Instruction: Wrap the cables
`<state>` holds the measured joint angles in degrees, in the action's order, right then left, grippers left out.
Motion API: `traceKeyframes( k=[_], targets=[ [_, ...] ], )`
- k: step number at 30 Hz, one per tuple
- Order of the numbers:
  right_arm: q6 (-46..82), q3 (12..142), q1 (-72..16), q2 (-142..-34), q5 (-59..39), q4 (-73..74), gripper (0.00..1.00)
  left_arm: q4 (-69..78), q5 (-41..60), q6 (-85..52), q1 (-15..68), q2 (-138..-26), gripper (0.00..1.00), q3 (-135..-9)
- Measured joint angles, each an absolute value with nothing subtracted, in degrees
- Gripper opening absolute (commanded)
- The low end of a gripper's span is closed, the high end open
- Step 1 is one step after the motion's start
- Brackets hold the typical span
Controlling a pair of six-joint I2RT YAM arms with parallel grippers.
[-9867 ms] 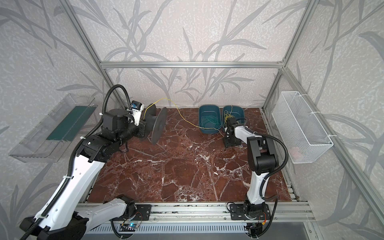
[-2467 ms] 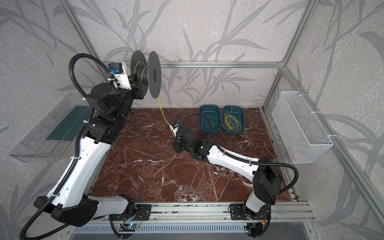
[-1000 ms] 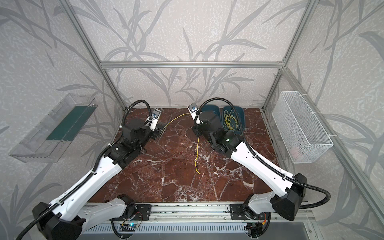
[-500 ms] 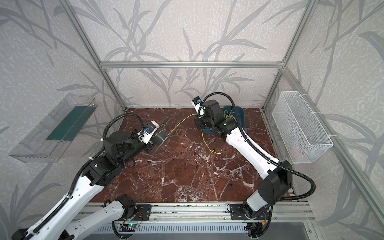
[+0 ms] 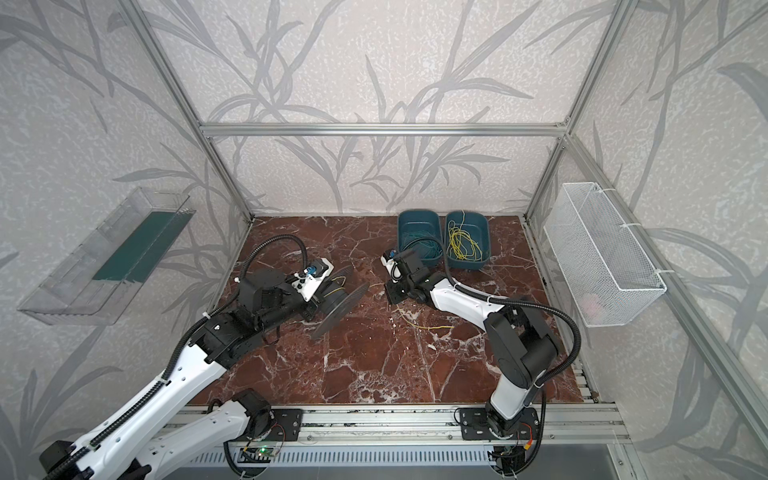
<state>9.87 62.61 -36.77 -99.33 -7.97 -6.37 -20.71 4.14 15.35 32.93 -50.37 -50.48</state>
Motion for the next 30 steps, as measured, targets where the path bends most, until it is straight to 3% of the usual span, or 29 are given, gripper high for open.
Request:
traceKeyframes(
  k=[11,30],
  targets=[
    [12.9,58.8,-39.3,-108.6,-7.1,1.1,0.0,-18.0,-1.8,9.0,34.0,-57.1,0.0,-46.1],
    [15.2,50.8,-39.2,-105.1,-7.7,8.1,0.15,-17.1,-7.6,14.1,35.1,-65.0,0.0,-48.6]
  ],
)
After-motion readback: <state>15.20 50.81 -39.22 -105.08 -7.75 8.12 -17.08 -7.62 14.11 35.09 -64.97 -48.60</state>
